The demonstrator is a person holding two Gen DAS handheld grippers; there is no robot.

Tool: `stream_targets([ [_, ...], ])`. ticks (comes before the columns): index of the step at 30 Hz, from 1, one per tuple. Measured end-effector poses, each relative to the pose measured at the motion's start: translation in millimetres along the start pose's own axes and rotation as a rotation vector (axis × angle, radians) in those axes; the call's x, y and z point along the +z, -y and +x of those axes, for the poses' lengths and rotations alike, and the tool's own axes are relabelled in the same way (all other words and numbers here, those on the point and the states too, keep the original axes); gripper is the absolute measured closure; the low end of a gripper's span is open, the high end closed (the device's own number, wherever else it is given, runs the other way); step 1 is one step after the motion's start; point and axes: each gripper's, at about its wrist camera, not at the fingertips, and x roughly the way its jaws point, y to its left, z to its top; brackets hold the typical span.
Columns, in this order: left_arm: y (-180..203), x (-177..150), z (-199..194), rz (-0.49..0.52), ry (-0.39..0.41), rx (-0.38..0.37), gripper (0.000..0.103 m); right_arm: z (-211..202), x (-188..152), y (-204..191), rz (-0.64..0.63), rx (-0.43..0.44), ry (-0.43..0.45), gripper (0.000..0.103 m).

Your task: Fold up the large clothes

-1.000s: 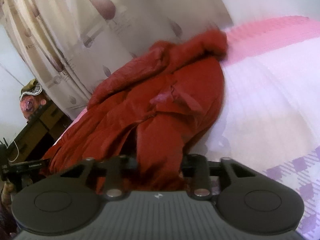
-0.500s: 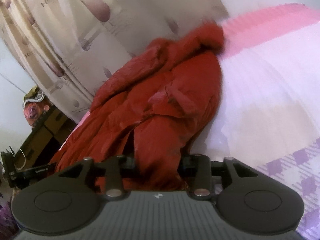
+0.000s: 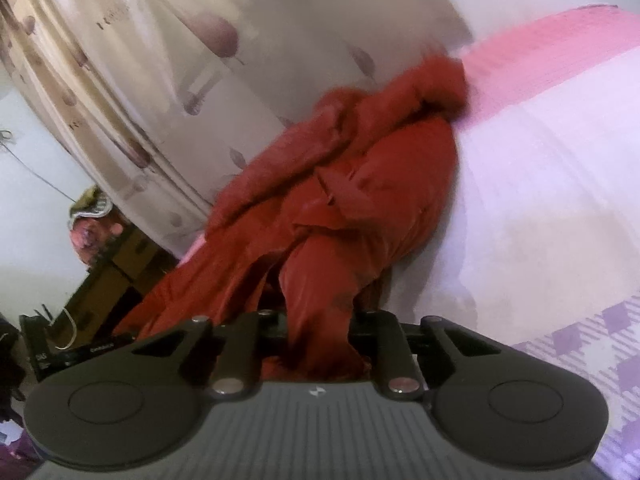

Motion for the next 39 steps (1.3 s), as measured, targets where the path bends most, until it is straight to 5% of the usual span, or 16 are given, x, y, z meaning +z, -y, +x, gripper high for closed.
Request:
stream_targets([
  [6, -2.6, -8.4, -2.4, 0.045, 0.004, 0.004, 0.072, -3.8, -6.3, 4.7, 0.017, 0.001, -0.031, 0.086],
  [8, -6.3, -7.8, -1.0, 0.030, 0.006, 0.013, 0.024, -4.5, -2.4, 10.5, 0.053, 0.004, -0.030, 0.080],
  [10, -12.4, -7.8, -1.2, -0.011, 0.028, 0.024, 0.006, -5.1, -0.5, 13.0, 0.064, 0.011, -0.027, 0.068],
  [15, -16.5, -5.4, 14.5, -0.068, -0.036, -0.066, 0.017, 2.5, -0.7, 19.6, 0.105, 0.016, -0.025, 0.045],
  [17, -15.9, -7.8, 27.6, -0.076, -0.092, -0.113, 0.049, 9.2, -2.0, 18.1, 0.092, 0.021, -0.021, 0.046],
  [19, -13.1, -9.2, 25.3, -0.046, -0.060, -0.107, 0.071, 15.1, -4.5, 17.2, 0.074, -0.006, -0.031, 0.074],
  [21, -11.1, -6.9, 19.5, -0.037, -0.045, -0.093, 0.082, 14.9, -7.2, 18.3, 0.090, 0.009, -0.025, 0.082],
  [39, 2.0, 2.1, 9.9, 0.024, -0.045, 0.001, 0.087, 0.6, -5.6, 15.8, 0.078, 0.062, -0.025, 0.087],
])
